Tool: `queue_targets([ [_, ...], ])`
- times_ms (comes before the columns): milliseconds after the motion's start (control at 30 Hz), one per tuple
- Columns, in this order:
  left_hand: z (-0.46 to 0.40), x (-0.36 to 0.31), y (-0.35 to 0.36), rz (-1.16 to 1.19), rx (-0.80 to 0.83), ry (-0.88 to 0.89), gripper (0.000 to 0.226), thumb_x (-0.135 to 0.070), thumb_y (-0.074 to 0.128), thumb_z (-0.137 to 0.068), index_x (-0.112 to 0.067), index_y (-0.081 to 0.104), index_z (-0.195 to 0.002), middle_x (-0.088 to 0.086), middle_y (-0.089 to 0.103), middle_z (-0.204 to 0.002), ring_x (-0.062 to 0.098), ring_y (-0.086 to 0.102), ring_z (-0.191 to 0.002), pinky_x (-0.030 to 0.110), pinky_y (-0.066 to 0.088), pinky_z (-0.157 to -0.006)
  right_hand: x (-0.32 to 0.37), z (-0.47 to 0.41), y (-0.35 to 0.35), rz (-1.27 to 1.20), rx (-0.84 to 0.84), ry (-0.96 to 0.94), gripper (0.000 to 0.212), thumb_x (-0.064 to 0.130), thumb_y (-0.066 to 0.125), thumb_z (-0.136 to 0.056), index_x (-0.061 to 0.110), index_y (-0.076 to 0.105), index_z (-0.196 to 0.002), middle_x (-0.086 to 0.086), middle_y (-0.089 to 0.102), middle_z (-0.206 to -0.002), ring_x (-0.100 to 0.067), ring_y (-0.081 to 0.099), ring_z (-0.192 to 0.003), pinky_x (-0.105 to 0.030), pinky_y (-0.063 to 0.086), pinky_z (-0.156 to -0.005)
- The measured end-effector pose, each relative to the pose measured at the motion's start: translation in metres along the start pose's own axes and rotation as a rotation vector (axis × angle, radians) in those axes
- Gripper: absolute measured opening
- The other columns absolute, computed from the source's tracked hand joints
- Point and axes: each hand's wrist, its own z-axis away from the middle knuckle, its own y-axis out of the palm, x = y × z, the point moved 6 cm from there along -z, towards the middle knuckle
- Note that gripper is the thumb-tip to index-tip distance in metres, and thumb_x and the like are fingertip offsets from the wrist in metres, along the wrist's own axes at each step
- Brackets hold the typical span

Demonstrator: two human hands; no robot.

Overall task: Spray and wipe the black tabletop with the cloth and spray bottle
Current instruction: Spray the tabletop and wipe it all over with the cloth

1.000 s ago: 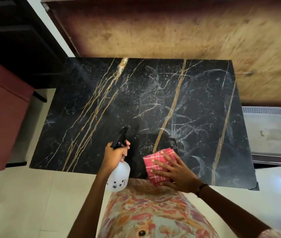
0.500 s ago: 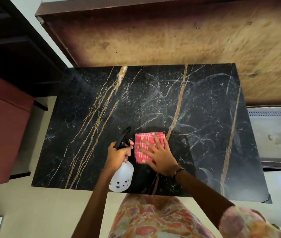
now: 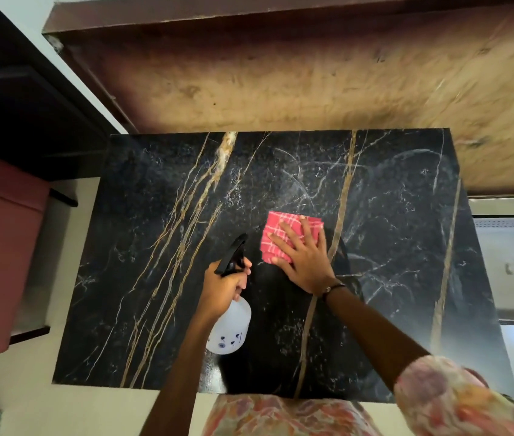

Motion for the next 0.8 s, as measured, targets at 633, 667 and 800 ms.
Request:
queue_targets([
  [633,-0.069,-0.079,0.028,0.103,0.019,0.182,0.025,0.009,0.047,-0.065,-0.005,0.063,-0.079,0.017,0.051,-0.077,0.01,0.029,-0.038,0.026,0.025,-0.043,-0.033,-0.101,-0.027,-0.036,-0.054,0.093,0.057,0.062,0.021,-0.094,0.042,0.022,-0.147,0.004,0.016,-0.159,-0.039,0.002,-0.145,-0.065,-0.003,-0.111],
  [667,-0.072,-0.085,0.029,0.096,0.01,0.206,0.021,0.005,0.05,-0.065,-0.005,0.063,-0.077,0.017,0.051,-0.074,0.01,0.031,-0.038,0.026,0.025,-0.043,-0.024,-0.105,-0.026,-0.02,-0.049,0.059,0.058,0.062,0.02,-0.094,0.041,0.022,-0.147,0.003,0.017,-0.159,-0.039,0.003,-0.145,-0.067,0.001,-0.111],
  [800,-0.087,-0.104,0.031,0.093,-0.01,0.276,0.021,-0.001,0.053,-0.063,-0.01,0.065,-0.077,0.006,0.059,-0.068,0.009,0.035,-0.039,0.025,0.029,-0.043,-0.035,-0.076,-0.018,0.108,-0.04,-0.228,0.058,0.064,0.016,-0.095,0.043,0.012,-0.149,0.004,0.009,-0.16,-0.035,-0.001,-0.146,-0.06,-0.001,-0.116],
])
